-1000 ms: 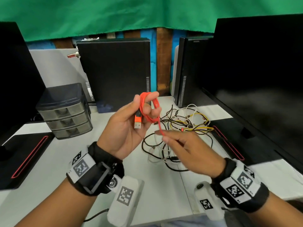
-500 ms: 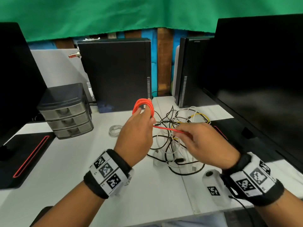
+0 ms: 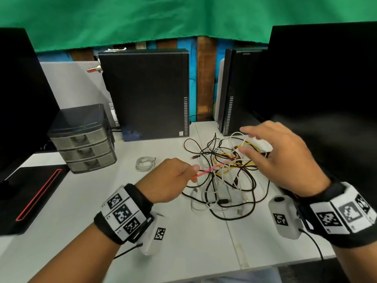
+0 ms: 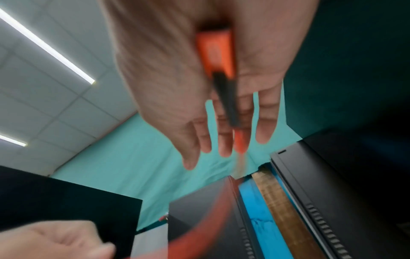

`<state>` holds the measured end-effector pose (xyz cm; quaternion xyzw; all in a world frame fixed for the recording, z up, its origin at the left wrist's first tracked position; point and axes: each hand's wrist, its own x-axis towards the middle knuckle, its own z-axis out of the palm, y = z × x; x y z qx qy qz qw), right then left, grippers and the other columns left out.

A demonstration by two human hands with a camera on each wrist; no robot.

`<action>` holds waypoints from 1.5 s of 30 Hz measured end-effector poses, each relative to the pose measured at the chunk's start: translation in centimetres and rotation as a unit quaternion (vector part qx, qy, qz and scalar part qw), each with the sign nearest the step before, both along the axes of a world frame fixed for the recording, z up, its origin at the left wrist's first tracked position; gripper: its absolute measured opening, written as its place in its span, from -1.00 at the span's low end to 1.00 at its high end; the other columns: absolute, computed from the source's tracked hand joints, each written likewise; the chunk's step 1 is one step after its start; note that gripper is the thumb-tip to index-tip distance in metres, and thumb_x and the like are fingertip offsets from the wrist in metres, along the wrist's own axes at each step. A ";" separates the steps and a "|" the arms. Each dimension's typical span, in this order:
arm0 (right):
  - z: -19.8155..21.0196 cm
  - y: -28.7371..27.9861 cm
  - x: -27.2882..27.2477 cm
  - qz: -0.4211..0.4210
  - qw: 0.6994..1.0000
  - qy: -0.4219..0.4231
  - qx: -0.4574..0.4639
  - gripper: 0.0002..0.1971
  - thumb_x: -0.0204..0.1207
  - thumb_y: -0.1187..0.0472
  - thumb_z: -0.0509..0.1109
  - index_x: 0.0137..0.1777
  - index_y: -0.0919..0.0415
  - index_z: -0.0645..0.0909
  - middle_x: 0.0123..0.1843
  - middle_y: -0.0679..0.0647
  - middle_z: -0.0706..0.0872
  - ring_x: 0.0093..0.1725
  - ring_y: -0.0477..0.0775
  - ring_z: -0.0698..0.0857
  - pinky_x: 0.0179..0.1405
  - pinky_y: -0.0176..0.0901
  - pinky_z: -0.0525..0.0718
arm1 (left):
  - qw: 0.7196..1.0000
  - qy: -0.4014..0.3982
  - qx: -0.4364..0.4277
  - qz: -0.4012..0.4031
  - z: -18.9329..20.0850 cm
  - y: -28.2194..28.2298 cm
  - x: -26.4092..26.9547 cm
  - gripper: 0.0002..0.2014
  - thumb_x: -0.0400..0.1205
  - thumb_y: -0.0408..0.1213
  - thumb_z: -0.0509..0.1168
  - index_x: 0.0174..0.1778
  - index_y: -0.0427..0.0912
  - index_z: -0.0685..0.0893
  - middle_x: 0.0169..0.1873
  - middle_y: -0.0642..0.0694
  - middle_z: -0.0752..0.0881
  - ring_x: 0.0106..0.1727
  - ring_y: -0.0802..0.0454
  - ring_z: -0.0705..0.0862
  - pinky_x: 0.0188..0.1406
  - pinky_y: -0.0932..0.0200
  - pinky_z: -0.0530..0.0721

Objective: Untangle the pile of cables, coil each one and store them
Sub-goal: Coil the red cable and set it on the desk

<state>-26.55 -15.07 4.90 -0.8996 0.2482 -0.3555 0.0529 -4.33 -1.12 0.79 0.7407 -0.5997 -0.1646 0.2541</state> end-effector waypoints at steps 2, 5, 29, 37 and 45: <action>0.7 1.2 0.0 0.025 0.997 -0.057 -0.034 -0.59 0.61 -0.09 0.46 0.33 0.14 0.70 0.10 -0.01 0.70 0.13 0.07 0.62 0.13 0.05 0.64 | 0.999 0.036 -0.007 0.035 -0.2 -0.3 0.5 -0.43 0.79 0.06 0.10 -0.38 -0.26 0.67 -0.59 0.07 0.50 -0.53 0.23 0.47 -0.31 0.23 0.51; 1.7 3.3 0.0 0.059 0.989 -0.104 -0.091 -0.63 0.59 -0.01 0.50 0.24 0.24 0.74 0.09 0.09 0.72 0.12 0.17 0.63 0.09 0.14 0.62 | 0.994 0.079 -0.004 0.080 -0.5 -0.5 0.9 -0.48 0.79 0.07 0.12 -0.26 -0.13 0.84 -0.56 0.08 0.59 -0.53 0.27 0.51 -0.37 0.35 0.54; -6.3 2.9 4.4 0.181 0.943 0.005 0.280 -0.65 0.78 0.11 0.22 0.51 -0.08 0.60 -0.51 -0.15 0.40 -0.49 -0.12 0.39 -0.39 -0.31 0.42 | 0.704 0.687 -0.172 -0.045 4.3 1.0 -0.8 -0.55 0.71 -0.13 0.12 0.16 -0.43 0.74 -0.55 0.02 0.45 -0.52 0.15 0.54 0.09 0.12 0.79; -4.4 7.3 3.6 0.219 0.954 0.148 0.142 -0.77 0.79 0.01 0.14 -0.11 -0.01 0.48 -0.40 -0.12 0.54 -0.34 -0.02 0.50 -0.20 0.02 0.56 | 0.918 0.325 -0.224 0.020 2.6 0.4 -1.4 -0.68 0.84 -0.18 0.02 0.13 -0.03 0.71 -0.16 0.04 0.85 0.15 0.19 0.74 0.18 0.29 0.57; -1.3 5.1 2.4 0.197 0.979 -0.034 0.033 -0.84 0.65 0.08 0.40 -0.12 0.08 0.72 -0.29 -0.23 0.58 -0.23 -0.14 0.57 -0.20 -0.13 0.59 | 0.960 0.252 -0.058 -0.105 1.8 1.0 -3.9 -0.27 0.80 0.17 -0.16 -0.47 -0.17 0.66 -0.62 -0.18 0.58 -0.44 0.03 0.61 0.00 0.13 0.67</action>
